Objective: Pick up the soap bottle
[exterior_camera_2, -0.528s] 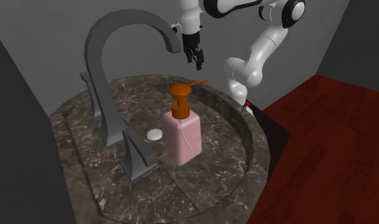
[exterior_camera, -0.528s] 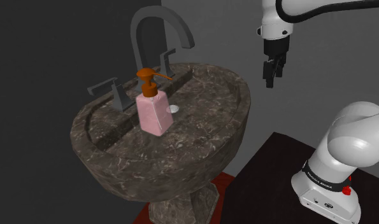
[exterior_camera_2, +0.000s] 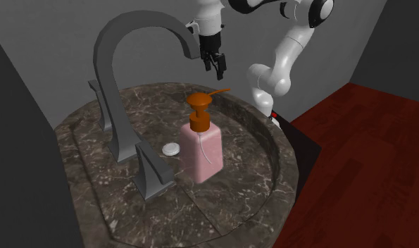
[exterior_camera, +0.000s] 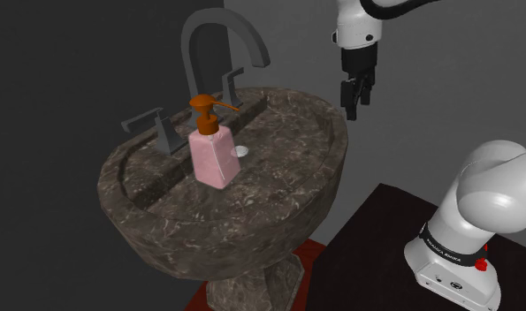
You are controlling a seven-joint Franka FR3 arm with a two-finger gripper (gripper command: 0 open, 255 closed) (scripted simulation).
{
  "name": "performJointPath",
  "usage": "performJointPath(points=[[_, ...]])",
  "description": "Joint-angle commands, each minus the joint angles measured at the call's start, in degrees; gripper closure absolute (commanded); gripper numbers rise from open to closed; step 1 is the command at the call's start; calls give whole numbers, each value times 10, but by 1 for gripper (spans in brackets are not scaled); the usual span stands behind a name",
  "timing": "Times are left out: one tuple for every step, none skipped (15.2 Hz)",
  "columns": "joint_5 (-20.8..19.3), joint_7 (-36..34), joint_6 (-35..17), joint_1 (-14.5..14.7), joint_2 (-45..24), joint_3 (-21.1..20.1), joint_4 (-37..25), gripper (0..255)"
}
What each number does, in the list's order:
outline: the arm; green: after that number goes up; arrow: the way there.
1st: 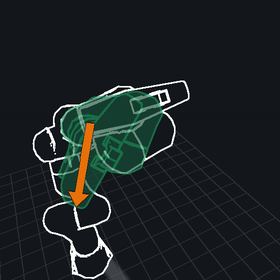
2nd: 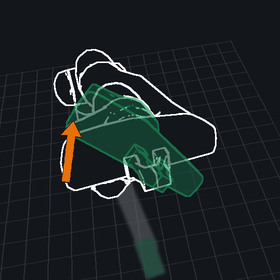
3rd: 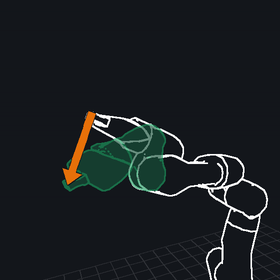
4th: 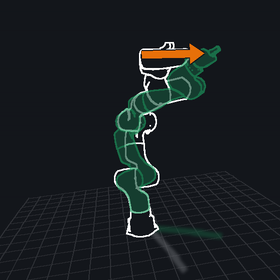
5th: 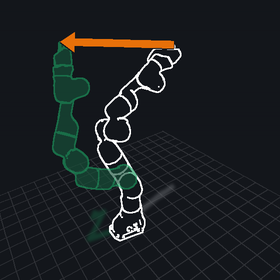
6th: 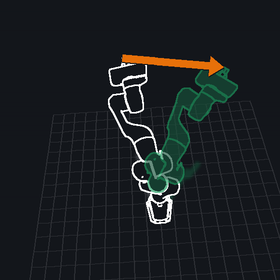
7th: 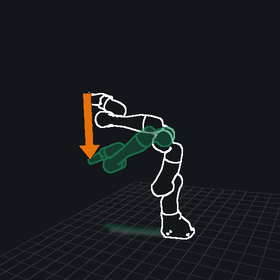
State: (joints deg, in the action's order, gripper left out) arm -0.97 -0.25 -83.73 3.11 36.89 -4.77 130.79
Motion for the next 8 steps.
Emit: performJointPath(points=[[13, -15, 2, 8, -29, -17, -32, 0], [19, -23, 3, 12, -43, -25, -48, 0], [24, -31, 5, 16, -56, -34, -65, 0], [29, -39, 6, 19, -71, -42, -82, 0], [33, -47, 8, 22, -85, -51, -99, 0], [37, -55, 10, 26, -99, -59, -117, 0], [41, -63, 13, 29, -114, -67, -136, 0], [43, -72, 16, 32, -129, -75, -155, 0]])
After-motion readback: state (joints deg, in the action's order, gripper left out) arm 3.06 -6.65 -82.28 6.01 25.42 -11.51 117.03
